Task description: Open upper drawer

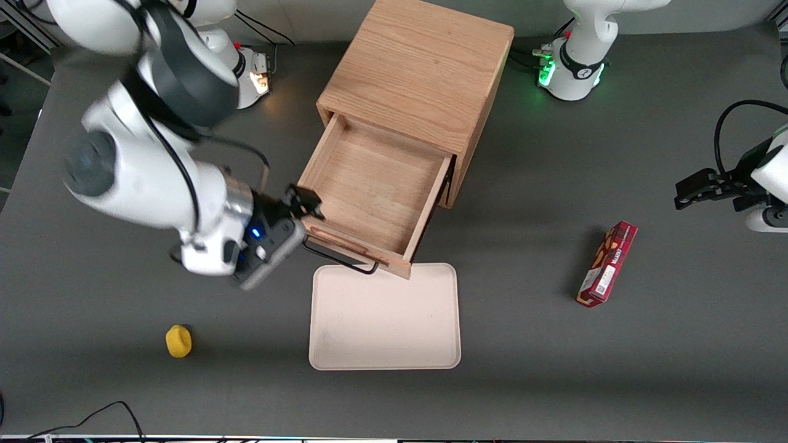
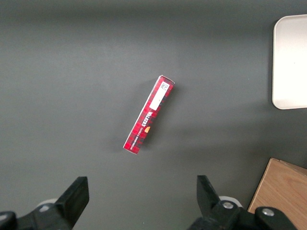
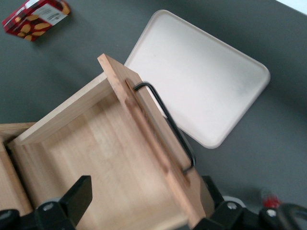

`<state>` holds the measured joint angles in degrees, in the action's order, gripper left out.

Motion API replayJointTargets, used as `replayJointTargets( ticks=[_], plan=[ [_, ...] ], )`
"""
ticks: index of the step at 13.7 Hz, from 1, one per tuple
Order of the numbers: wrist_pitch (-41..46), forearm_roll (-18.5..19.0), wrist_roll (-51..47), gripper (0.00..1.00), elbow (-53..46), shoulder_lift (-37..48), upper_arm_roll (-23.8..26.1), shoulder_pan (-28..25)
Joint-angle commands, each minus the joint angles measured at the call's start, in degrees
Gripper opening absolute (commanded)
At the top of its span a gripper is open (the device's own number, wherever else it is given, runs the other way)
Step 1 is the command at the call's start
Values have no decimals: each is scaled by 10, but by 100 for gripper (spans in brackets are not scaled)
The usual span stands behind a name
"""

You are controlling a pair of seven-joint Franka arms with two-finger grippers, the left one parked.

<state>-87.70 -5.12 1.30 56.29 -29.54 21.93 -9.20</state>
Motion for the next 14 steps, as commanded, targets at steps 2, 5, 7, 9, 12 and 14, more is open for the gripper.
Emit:
replayJointTargets(
  ticks=[2, 5, 7, 9, 12, 14],
  plan=[
    [93, 16, -83, 100, 64, 123, -79, 30],
    [240, 20, -76, 100, 73, 204, -188, 31],
    [243, 37, -80, 100, 161, 274, -207, 37],
    [184, 38, -76, 100, 306, 373, -234, 39],
    [59, 47, -78, 100, 511, 512, -243, 39],
    [46, 59, -80, 100, 508, 503, -243, 37]
  ],
)
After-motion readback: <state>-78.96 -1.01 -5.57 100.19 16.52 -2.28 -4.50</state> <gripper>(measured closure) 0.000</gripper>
